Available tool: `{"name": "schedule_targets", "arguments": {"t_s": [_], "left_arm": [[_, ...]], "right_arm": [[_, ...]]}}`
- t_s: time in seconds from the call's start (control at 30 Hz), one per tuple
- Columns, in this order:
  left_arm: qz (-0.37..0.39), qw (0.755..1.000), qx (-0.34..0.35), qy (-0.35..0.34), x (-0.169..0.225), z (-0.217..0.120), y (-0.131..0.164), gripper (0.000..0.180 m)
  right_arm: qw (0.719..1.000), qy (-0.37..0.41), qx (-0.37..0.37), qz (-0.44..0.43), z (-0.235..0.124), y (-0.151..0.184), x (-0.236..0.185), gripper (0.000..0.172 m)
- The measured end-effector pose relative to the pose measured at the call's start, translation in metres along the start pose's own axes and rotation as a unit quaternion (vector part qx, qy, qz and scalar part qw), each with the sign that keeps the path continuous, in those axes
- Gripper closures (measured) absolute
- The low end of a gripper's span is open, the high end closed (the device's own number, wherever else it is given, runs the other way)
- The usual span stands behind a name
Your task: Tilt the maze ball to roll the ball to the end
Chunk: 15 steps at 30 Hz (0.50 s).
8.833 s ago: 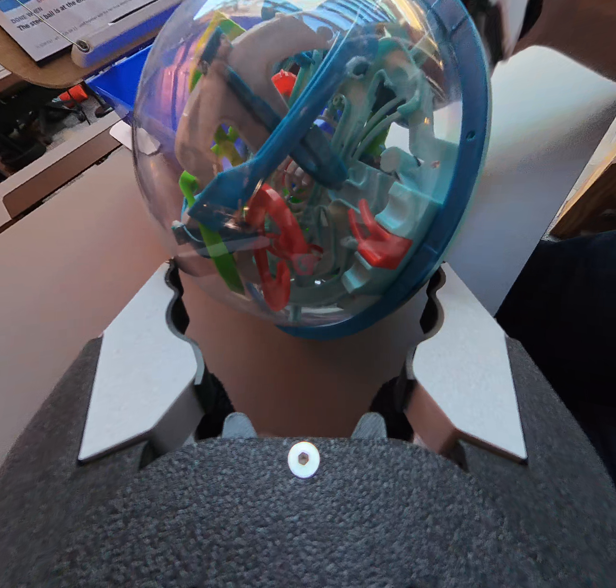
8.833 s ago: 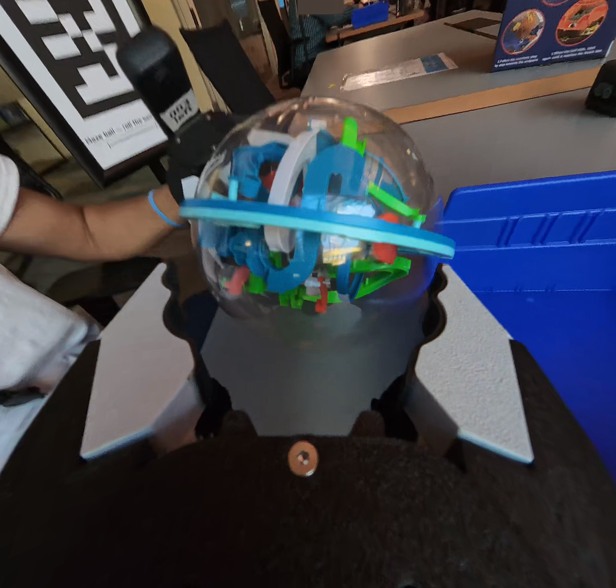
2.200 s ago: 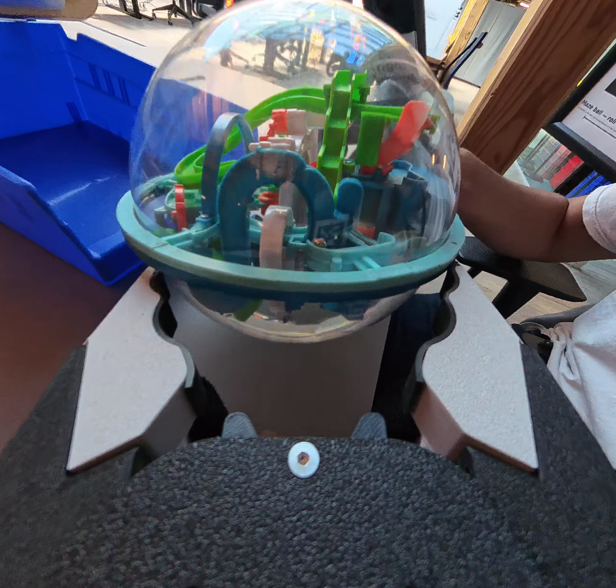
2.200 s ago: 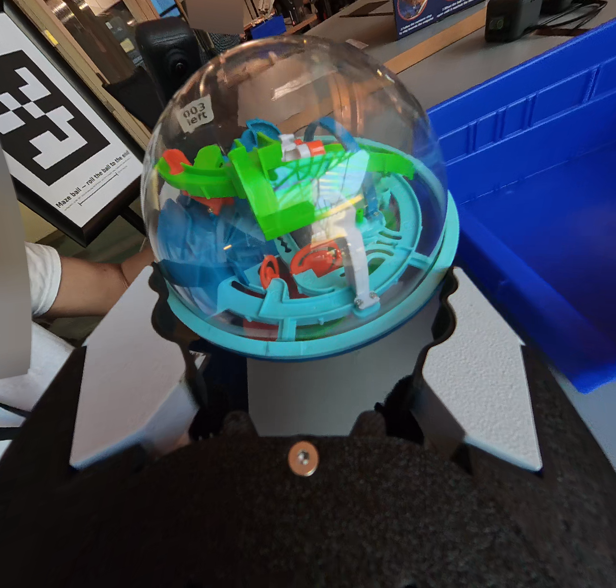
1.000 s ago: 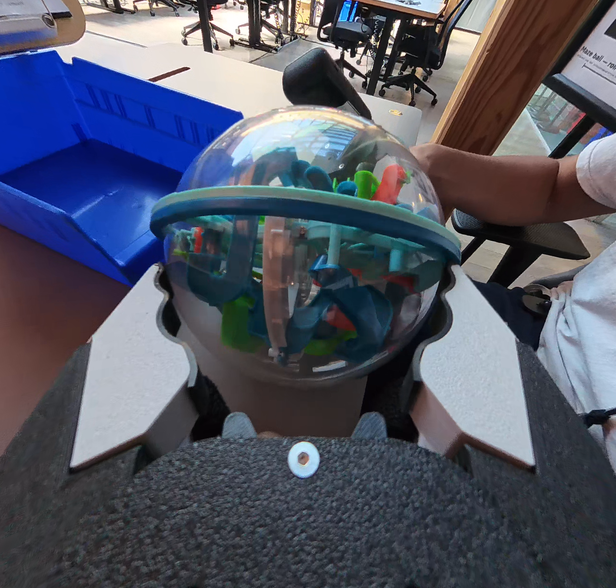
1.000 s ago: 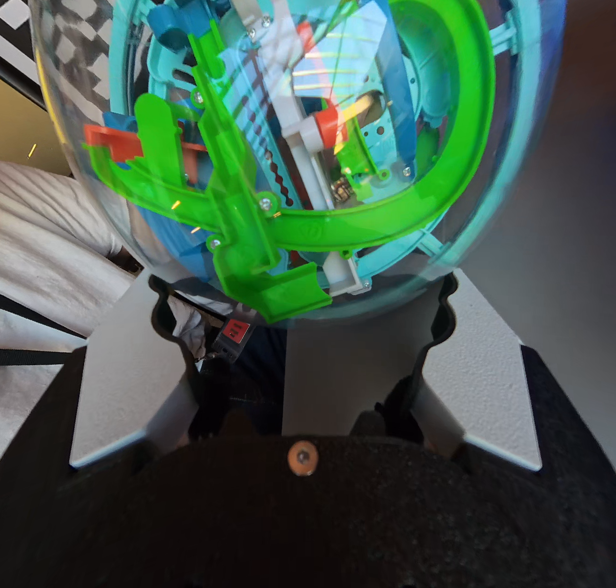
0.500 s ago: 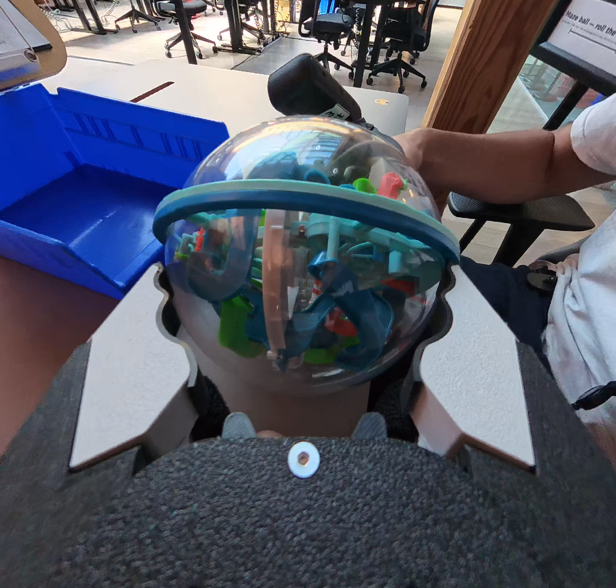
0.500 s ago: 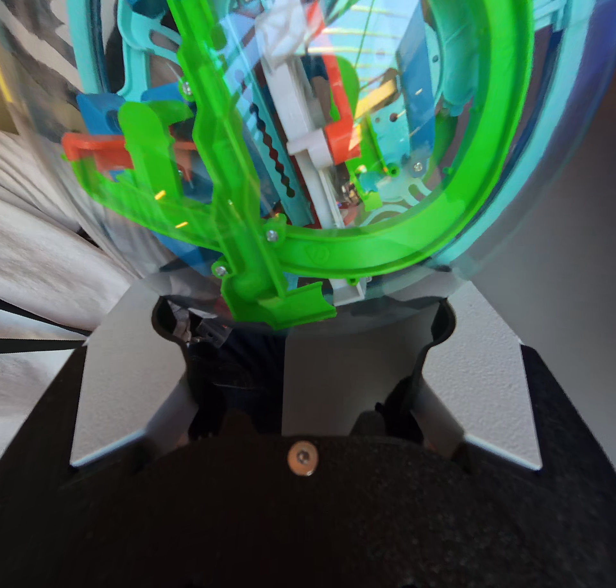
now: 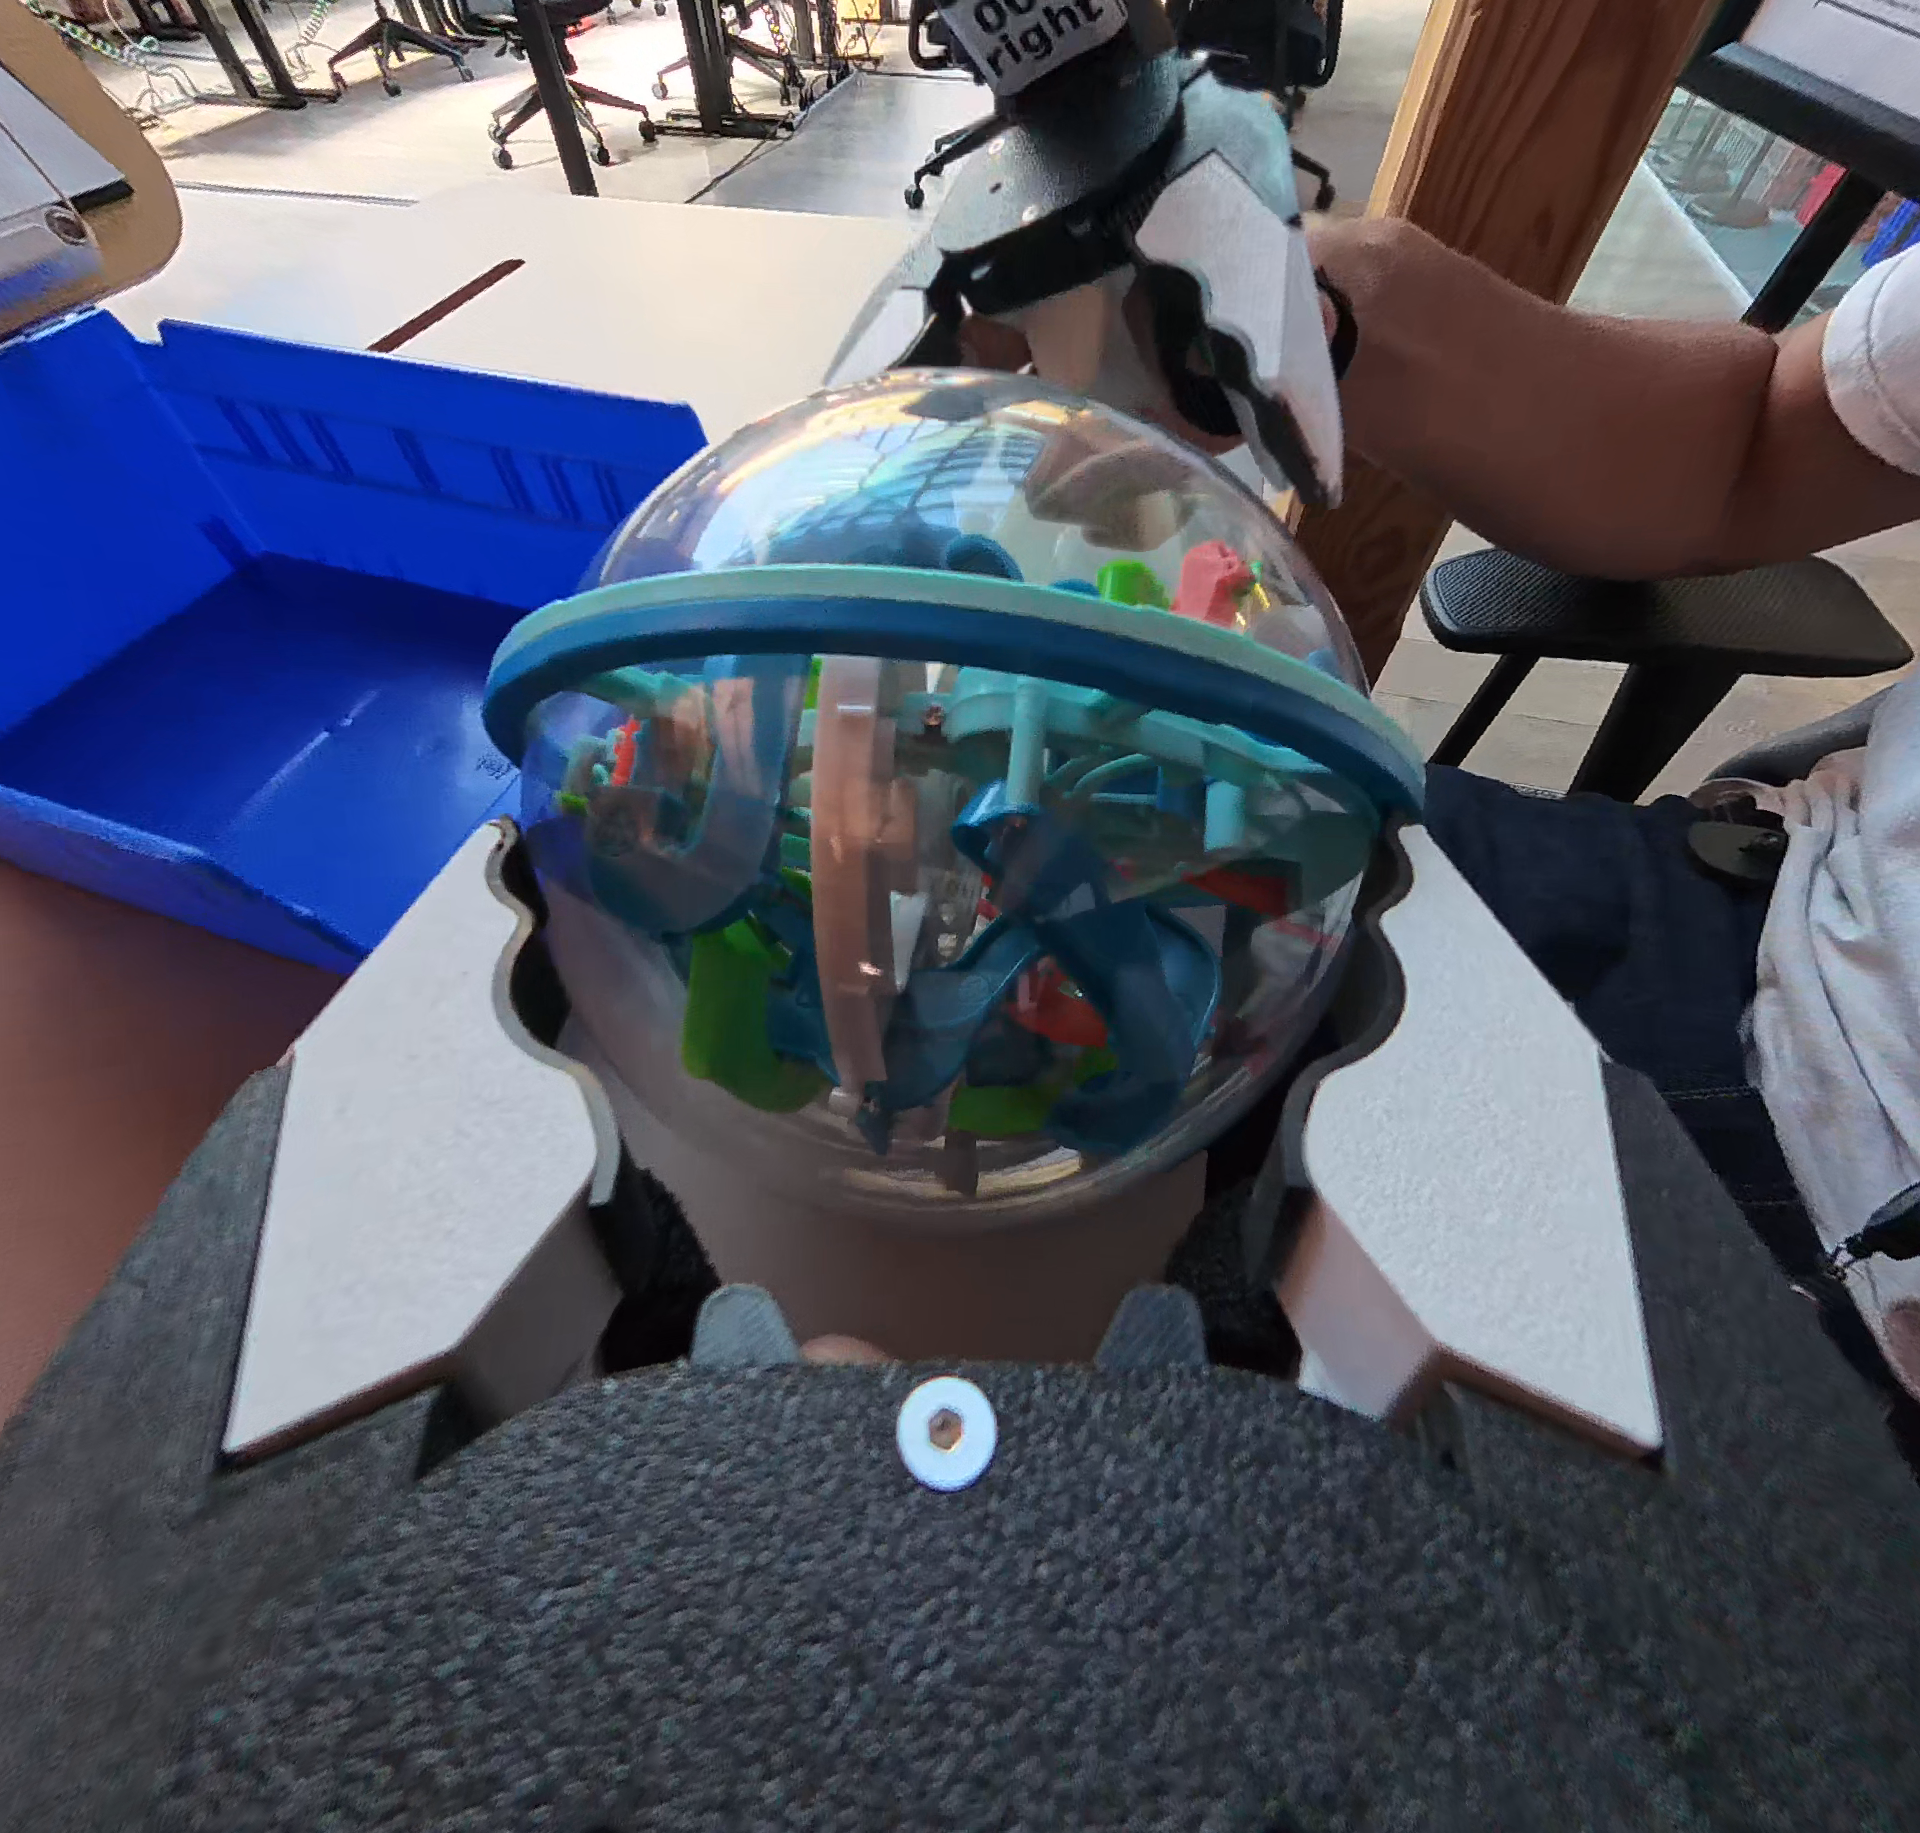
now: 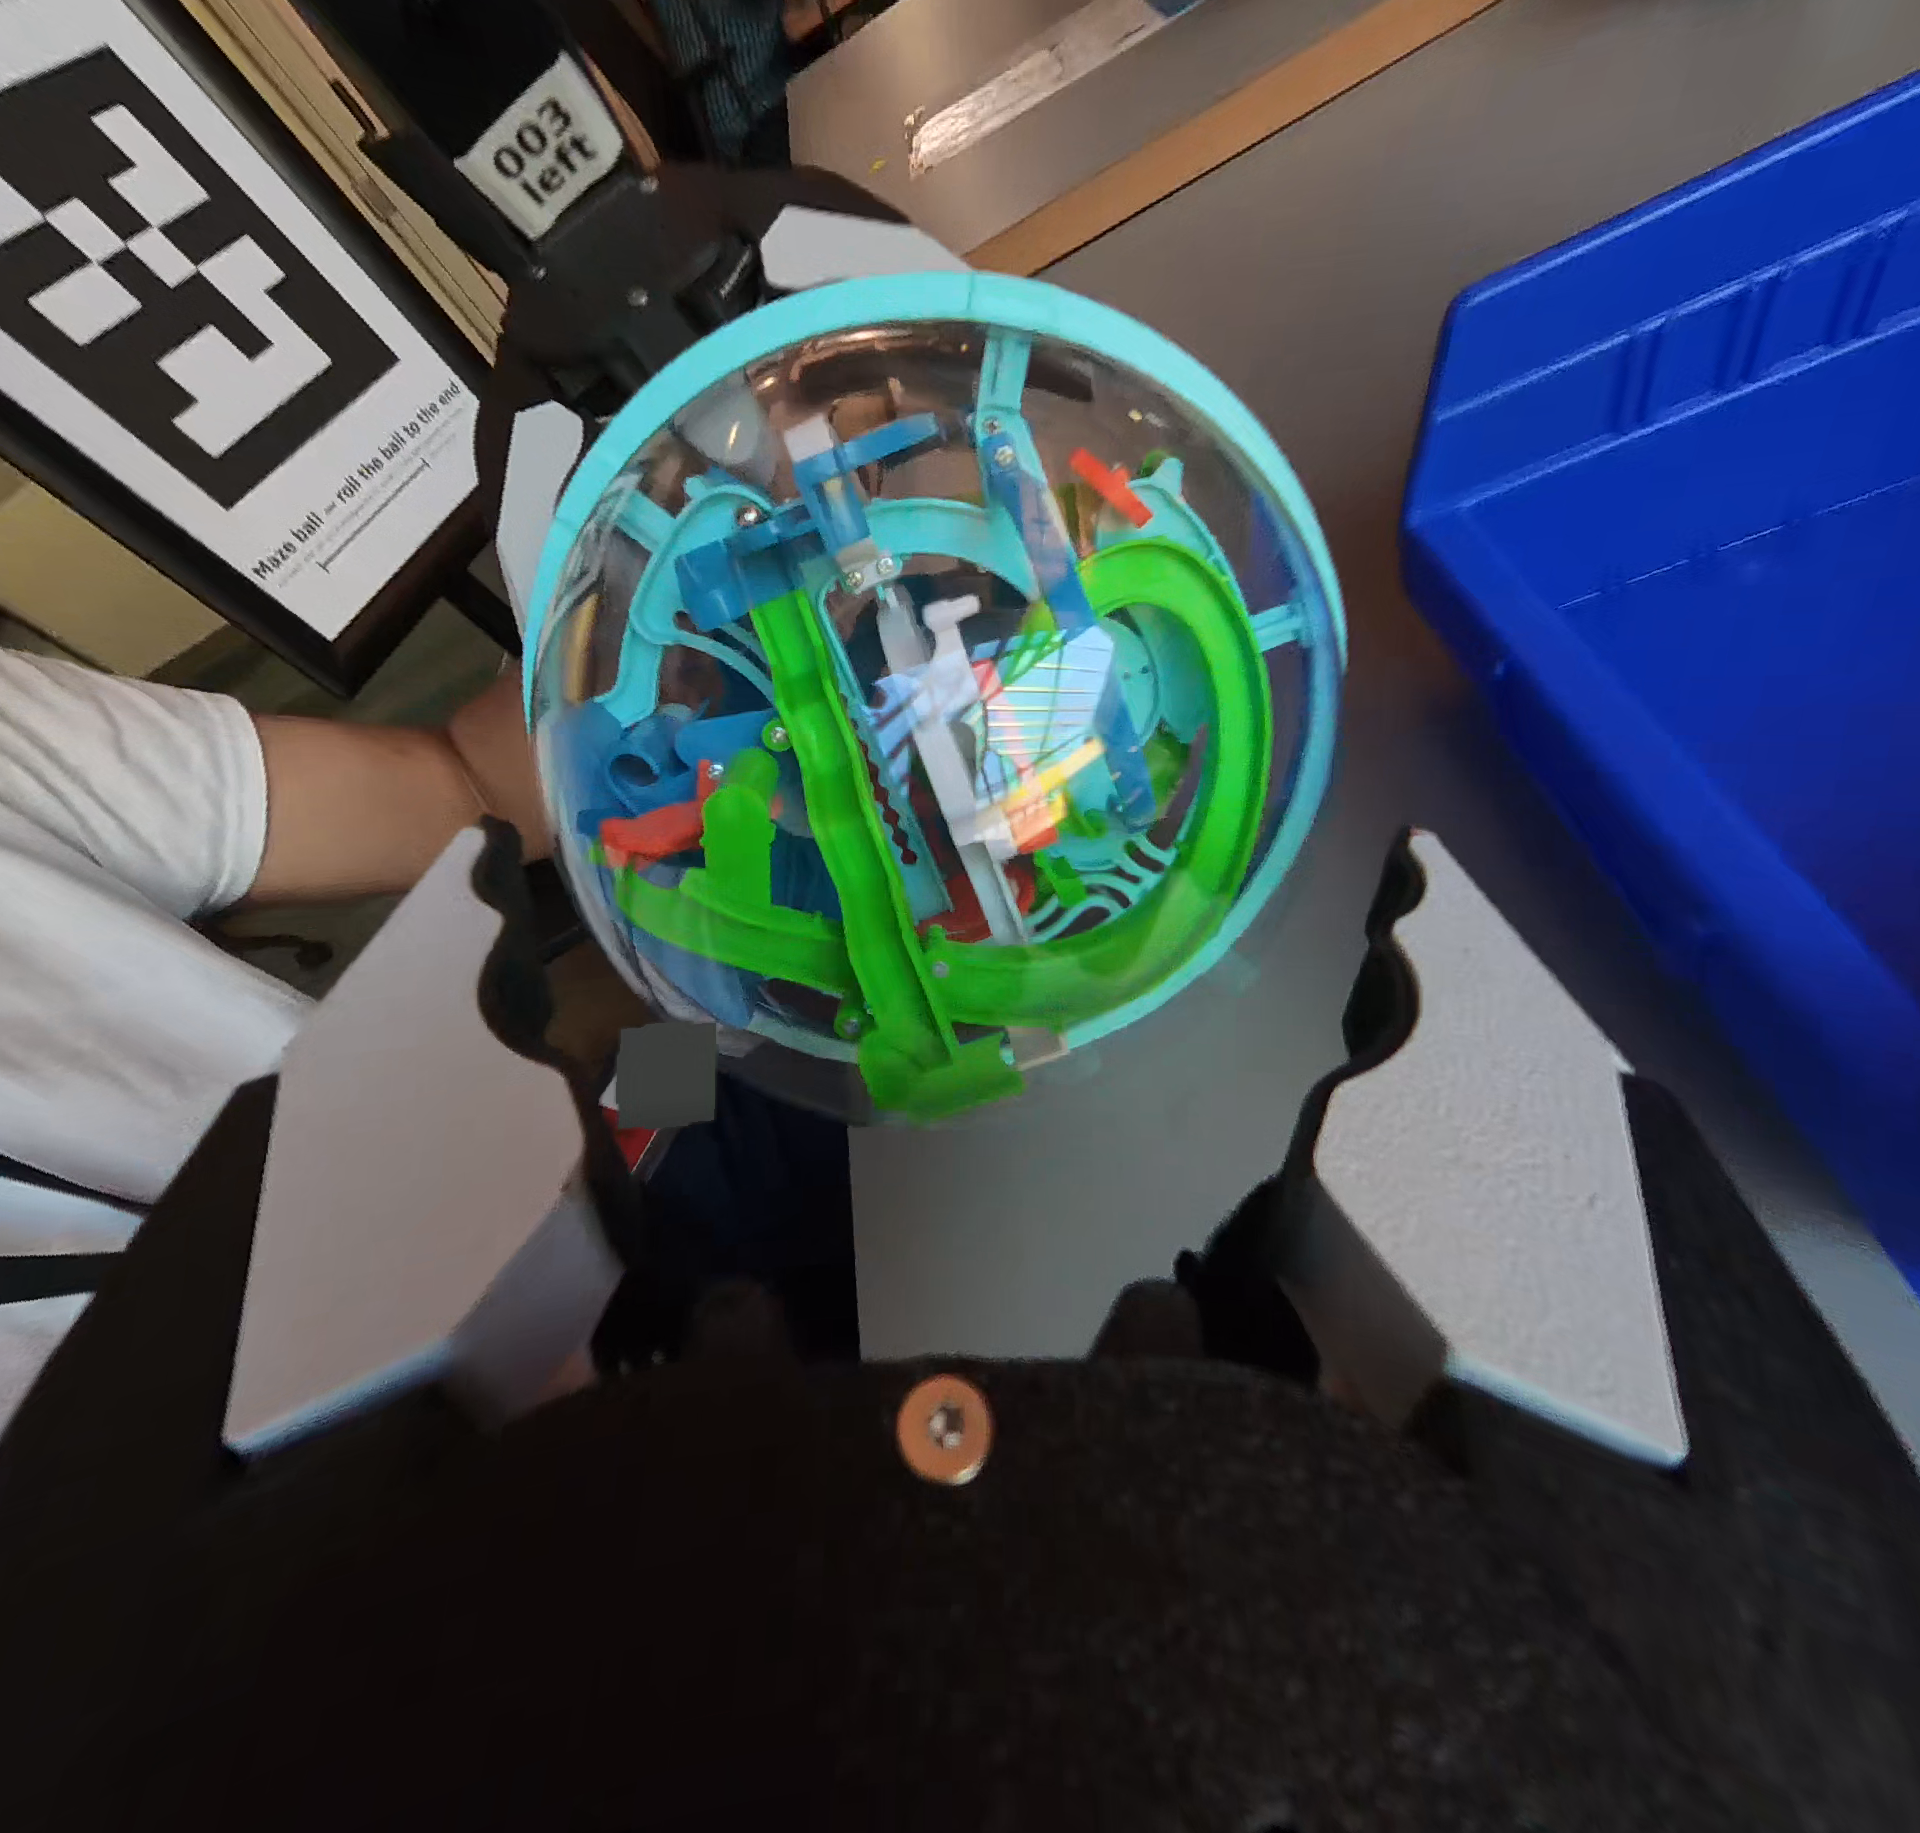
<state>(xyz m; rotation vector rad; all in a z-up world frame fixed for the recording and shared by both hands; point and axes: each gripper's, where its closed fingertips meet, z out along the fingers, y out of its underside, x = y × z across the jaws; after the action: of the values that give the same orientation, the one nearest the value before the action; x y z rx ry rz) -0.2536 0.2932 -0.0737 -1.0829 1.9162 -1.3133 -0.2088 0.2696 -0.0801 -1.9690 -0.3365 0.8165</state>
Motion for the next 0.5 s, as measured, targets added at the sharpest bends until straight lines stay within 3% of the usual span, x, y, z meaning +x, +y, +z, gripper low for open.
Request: {"name": "schedule_targets", "arguments": {"t_s": [0.2, 0.37, 0.43, 0.5], "left_arm": [[-0.038, 0.999, 0.021, -0.001, -0.004, -0.005, -0.002, 0.035], [-0.147, 0.986, 0.074, -0.017, 0.003, -0.018, 0.008, 0.033], [-0.168, 0.983, 0.058, -0.046, 0.012, -0.009, 0.023, 0.022], [-0.185, 0.977, 0.065, -0.079, 0.013, -0.006, 0.027, 0.021]], "right_arm": [[1.000, 0.012, 0.001, 0.022, 0.011, 0.007, 0.000, 0.022], [0.997, -0.007, 0.018, 0.068, 0.012, 0.012, 0.002, 0.022], [0.996, -0.010, 0.029, 0.082, 0.012, 0.012, 0.003, 0.022], [0.995, -0.015, 0.033, 0.089, 0.013, 0.013, 0.002, 0.022]]}}
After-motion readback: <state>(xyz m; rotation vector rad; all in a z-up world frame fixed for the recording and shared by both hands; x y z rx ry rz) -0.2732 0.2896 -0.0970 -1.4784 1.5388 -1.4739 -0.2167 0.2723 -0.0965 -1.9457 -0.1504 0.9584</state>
